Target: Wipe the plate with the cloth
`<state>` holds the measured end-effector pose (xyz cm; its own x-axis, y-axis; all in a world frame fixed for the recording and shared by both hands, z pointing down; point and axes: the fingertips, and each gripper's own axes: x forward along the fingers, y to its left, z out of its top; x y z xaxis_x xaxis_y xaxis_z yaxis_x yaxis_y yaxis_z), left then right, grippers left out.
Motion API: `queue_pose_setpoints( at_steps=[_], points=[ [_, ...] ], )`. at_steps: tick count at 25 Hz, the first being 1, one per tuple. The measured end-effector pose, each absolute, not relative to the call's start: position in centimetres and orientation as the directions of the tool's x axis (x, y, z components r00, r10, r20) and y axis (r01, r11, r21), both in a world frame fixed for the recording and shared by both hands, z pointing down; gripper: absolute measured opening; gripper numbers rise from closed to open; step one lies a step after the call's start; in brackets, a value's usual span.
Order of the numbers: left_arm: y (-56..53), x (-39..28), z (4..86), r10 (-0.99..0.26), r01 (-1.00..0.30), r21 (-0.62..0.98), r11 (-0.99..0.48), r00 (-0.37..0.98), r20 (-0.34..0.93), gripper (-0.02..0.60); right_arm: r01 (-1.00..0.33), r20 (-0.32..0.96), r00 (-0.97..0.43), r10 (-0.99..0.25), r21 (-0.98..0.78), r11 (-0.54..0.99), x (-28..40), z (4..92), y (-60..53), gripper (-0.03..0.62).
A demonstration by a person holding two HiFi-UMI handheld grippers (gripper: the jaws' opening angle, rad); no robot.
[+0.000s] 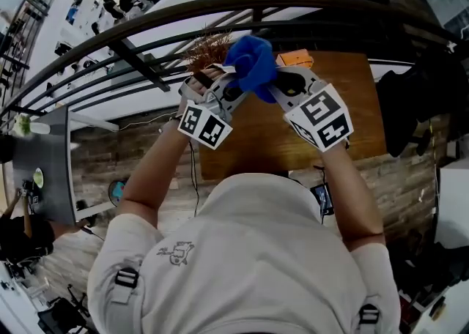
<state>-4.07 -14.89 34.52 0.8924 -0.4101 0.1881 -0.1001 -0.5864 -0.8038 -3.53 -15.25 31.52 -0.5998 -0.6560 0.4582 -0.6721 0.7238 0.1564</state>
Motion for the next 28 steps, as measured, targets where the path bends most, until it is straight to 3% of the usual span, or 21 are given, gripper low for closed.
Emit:
queue_pose_setpoints(
  at_steps=[14, 22, 28],
  points=[
    [-13.5, -4.9, 31.6, -0.356, -0.067, -0.849, -0.524, 0.923, 0.147, 0.015, -0.774, 0.532, -0.528, -0.662, 0.019, 0.633, 6.3, 34.9, -15.9, 0.049],
    [-10.4, -3.5, 30.1, -0.231, 0.026, -0.871, -0.49, 0.96, 0.159, 0.015, -0.722, 0.632, -0.511, -0.582, 0.052, 0.69, 5.9, 36.1, -17.5, 0.049],
    [-9.3, -2.3, 29.8, -0.204, 0.058, -0.891, -0.451, 0.965, 0.166, 0.015, -0.674, 0.653, -0.545, -0.527, 0.032, 0.738, 3.7, 35.6, -19.1, 0.049]
  ],
)
